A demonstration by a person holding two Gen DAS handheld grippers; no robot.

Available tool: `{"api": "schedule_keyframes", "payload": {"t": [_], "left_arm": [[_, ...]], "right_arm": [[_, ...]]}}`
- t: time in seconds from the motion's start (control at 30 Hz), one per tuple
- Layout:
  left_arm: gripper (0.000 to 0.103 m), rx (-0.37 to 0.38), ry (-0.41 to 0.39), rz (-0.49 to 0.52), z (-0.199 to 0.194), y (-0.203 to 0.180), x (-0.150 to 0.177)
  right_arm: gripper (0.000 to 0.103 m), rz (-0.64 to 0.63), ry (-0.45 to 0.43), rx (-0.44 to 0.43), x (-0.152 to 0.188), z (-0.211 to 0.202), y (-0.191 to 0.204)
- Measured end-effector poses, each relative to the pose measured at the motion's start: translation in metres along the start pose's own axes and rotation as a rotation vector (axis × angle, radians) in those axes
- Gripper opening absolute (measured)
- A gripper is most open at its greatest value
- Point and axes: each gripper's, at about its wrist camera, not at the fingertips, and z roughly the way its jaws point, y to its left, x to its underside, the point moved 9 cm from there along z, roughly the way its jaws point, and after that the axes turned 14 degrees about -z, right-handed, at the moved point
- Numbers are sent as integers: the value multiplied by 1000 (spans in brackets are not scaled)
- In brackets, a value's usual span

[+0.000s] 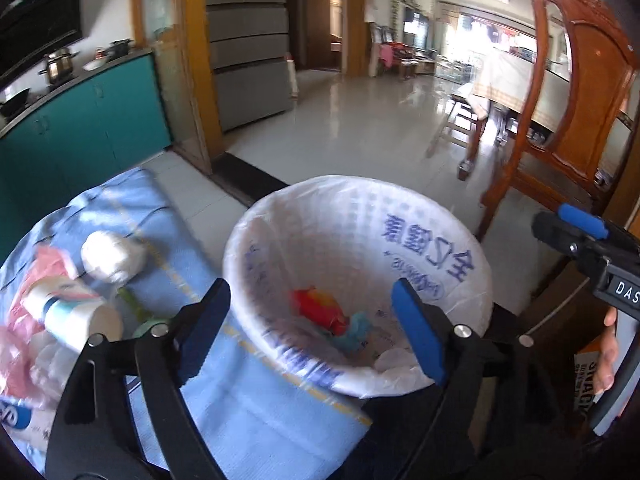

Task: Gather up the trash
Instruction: 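Carry both items over the bin and open both tools to drop them, then grasp the dark green foil bag with the left tool while the right tool grasps the green stalk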

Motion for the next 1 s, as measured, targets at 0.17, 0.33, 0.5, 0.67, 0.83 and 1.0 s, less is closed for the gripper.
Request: {"api": "schedule_keyframes", "payload": {"t": [0.17,0.33,0.5,0.67,0.83,1.0], "left_arm": [[90,-215,-154,-109,-62,73,7],[90,-397,-196,-312,-128,163,48],[93,-436,-178,-467,-159,213,82],[94,-403,-106,-454,-142,209,102],[94,-438,-83,-380,-125,199,109],[77,-460,-27,-416,-103,216,119]], "right_arm": [[83,-63,22,-60,7,8,31],[84,-159,45,-193,6,25,100],[84,-241,47,-320,4,27,173],[84,-320,14,-363,-1,7,210],[84,-298,29,-326,3,-1,191],[84,-254,39,-299,5,-2,171]]}}
